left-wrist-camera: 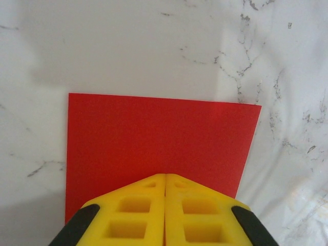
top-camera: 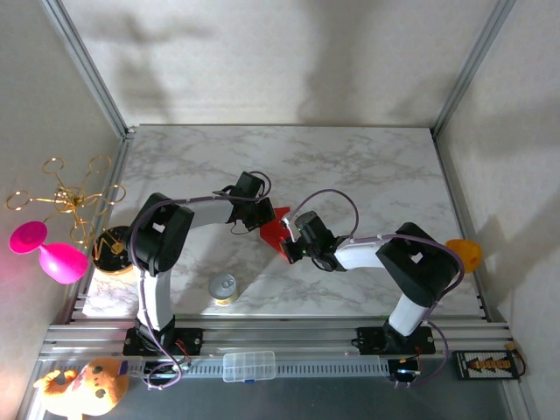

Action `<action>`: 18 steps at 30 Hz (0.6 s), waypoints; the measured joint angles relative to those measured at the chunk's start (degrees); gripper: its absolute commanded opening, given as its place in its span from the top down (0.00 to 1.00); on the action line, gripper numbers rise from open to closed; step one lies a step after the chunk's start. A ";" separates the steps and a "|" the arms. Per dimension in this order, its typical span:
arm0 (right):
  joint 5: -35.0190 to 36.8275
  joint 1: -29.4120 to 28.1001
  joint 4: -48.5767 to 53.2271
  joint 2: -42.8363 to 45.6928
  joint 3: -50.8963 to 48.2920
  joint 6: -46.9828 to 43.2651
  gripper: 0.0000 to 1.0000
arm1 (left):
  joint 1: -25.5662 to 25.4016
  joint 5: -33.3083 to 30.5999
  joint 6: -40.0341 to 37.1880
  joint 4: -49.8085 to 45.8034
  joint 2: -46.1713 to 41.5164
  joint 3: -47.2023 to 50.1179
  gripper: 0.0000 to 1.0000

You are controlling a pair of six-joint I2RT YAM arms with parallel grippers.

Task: Fold a paper plane with a square sheet of paper (pick it up from the middle)
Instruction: Third fold the triangle at the center of the table.

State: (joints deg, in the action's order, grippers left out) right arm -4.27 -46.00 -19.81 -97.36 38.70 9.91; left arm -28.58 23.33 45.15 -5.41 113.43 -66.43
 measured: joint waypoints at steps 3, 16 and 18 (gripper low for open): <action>0.63 0.02 0.00 0.00 0.00 0.02 0.93 | 0.00 0.00 0.00 0.00 0.00 0.00 0.93; 2.45 0.00 0.87 -0.76 1.18 0.22 0.93 | -0.22 -0.02 0.02 0.31 0.07 0.00 0.94; 2.82 0.02 1.22 -0.85 1.18 0.24 0.93 | -0.24 0.00 0.02 0.39 0.09 0.00 0.94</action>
State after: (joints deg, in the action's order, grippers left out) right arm -1.45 -45.98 -18.59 -98.21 39.88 10.15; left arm -28.82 23.33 45.17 -5.02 113.51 -66.43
